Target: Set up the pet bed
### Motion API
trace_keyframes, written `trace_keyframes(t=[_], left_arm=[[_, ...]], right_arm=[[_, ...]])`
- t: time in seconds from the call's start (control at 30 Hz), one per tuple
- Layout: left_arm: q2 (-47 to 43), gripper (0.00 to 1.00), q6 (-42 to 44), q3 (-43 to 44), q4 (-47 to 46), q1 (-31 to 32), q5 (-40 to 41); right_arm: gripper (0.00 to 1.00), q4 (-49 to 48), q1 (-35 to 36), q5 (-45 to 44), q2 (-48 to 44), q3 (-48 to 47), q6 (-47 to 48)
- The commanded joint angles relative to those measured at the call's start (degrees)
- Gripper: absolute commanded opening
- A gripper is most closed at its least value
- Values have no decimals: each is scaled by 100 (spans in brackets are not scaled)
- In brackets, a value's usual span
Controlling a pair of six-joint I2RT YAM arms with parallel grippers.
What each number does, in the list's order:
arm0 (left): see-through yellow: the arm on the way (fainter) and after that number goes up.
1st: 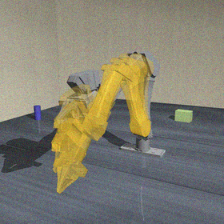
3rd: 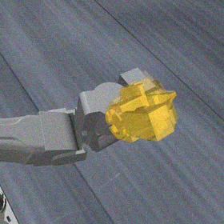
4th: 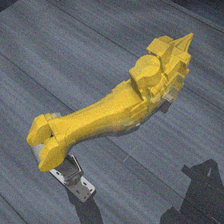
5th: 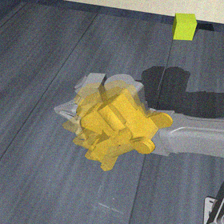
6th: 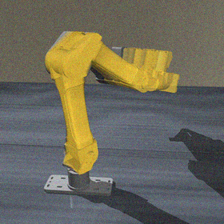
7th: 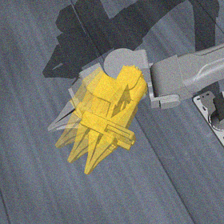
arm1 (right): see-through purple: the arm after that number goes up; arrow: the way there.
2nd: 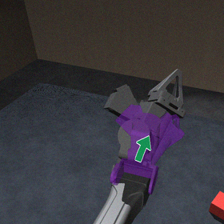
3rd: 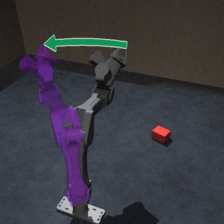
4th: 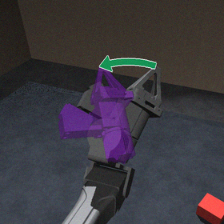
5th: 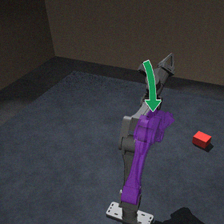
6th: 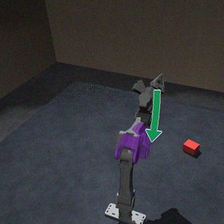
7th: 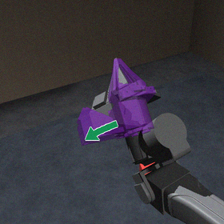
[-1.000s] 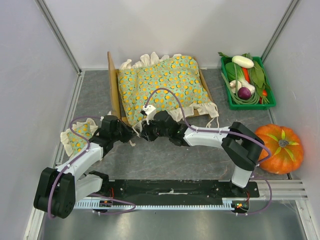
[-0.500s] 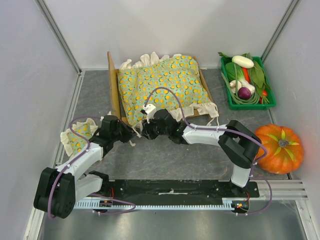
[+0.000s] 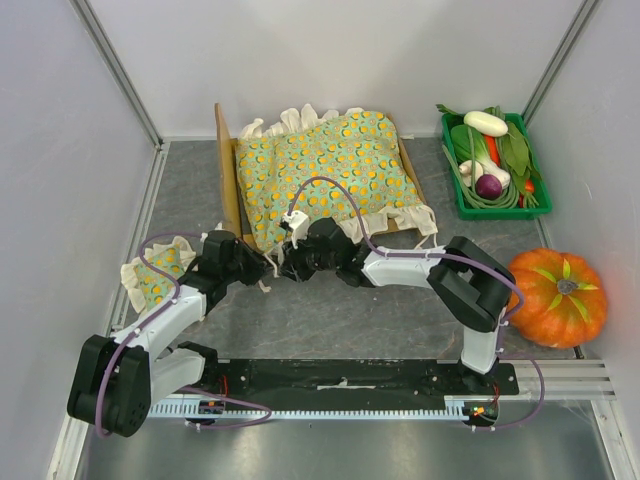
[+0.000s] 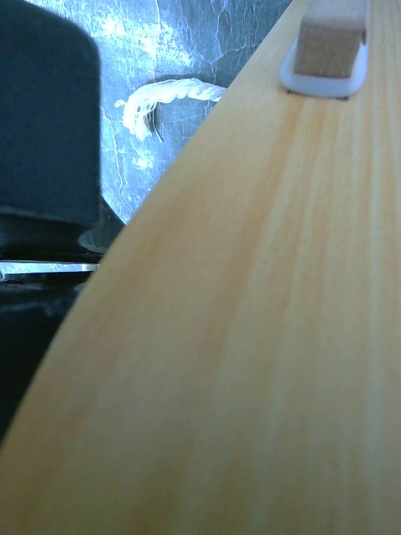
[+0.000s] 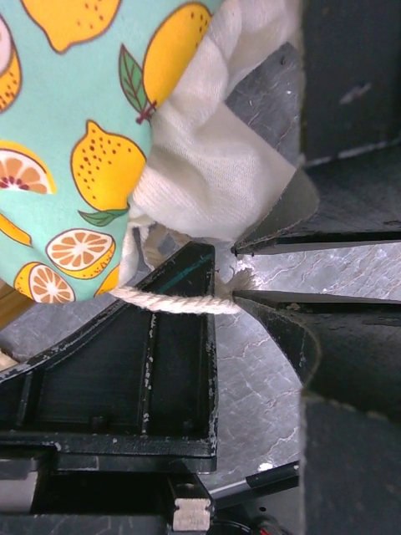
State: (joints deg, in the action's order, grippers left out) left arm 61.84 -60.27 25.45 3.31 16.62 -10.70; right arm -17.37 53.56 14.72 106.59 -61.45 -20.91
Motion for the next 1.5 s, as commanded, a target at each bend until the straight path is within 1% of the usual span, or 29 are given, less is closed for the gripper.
trace_keyframes(t=[0.0,0.2,0.37,0.43,0.47,0.5,0.57,0.6,0.67,0.7,0.73,0.8,0.83,0.9,0.93,1.0,1.03,1.13,1.2,1.23,1.33,1.47], left_arm=[[-32,2,112,206,-287,-10,15],[-32,2,94,197,-305,-10,-2],[-41,2,68,179,-313,-1,-29],[-41,2,59,171,-313,-10,-38],[-32,2,59,162,-305,-10,-46],[-32,2,59,162,-305,-1,-46],[-49,2,50,144,-314,-10,-55],[-41,2,50,136,-305,-1,-64],[-67,2,85,109,-314,-10,-38],[-119,2,103,100,-314,-10,-11],[-146,4,173,100,-253,-10,76],[-260,11,296,109,37,-1,217],[-313,18,427,109,151,-10,383],[-436,26,542,118,485,-10,568],[-567,35,656,109,547,-10,699],[-673,43,736,100,775,-10,841],[-769,50,797,100,837,-10,920],[-910,54,903,118,1075,-10,1060],[-981,54,973,109,1198,-1,1061],[-1016,54,991,92,1311,-1,1235],[-1174,54,965,-57,1479,-10,1342],[-1394,54,938,-338,1427,-10,1483]], right_arm=[[31,-346,-3,233,55,-113,52],[34,-575,5,400,134,-130,-115],[34,-680,-4,470,257,-192,-247],[32,-672,-4,488,284,-201,-247],[31,-672,-4,479,301,-209,-247],[25,-654,-4,470,310,-201,-247],[19,-654,-4,453,310,-210,-238],[12,-654,-4,444,310,-201,-230],[8,-654,-4,427,293,-183,-221],[3,-637,-4,400,284,-174,-230],[1,-602,-4,287,275,-174,-230],[0,-488,5,233,266,-183,-204],[0,-444,5,190,266,-183,-186],[0,-312,-4,31,275,-209,-168],[0,-277,-4,-4,292,-218,-151],[0,-267,-4,-66,301,-210,-151],[0,-267,-4,-92,310,-218,-159],[0,-232,-4,-180,336,-245,-160],[0,-215,-12,-215,345,-279,-177],[0,-206,-12,-224,354,-288,-168],[0,-206,-12,-224,345,-297,-168],[0,-258,-4,-154,363,-297,-186]])
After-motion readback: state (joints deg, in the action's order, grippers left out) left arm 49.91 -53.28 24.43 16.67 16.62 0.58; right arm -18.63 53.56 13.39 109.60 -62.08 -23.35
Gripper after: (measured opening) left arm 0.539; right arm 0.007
